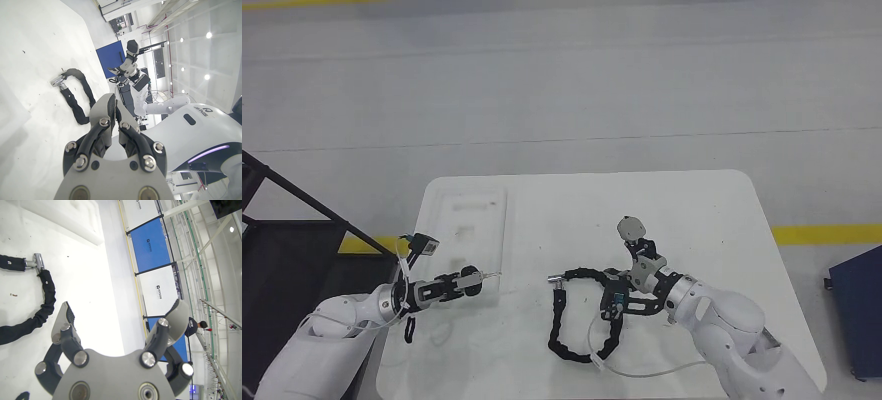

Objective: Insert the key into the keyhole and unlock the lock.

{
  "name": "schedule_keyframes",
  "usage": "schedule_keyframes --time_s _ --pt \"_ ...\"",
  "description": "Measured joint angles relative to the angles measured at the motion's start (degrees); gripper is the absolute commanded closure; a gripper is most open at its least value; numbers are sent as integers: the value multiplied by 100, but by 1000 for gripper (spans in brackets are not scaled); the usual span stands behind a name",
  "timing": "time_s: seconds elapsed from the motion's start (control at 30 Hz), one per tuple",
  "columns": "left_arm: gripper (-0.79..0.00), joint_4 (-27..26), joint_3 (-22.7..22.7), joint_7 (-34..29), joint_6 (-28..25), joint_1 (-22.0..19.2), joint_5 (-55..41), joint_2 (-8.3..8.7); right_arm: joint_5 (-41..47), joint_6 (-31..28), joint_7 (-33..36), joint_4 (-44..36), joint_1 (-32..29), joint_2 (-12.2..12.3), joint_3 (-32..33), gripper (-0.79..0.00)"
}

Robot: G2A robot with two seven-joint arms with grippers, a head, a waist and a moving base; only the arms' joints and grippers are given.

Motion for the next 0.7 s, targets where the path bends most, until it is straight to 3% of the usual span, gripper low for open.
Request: schedule_keyframes --time_s 0.7 --pt "0 0 0 0 0 0 0 0 114 -170 -85 -69 112 -6 -50 -785"
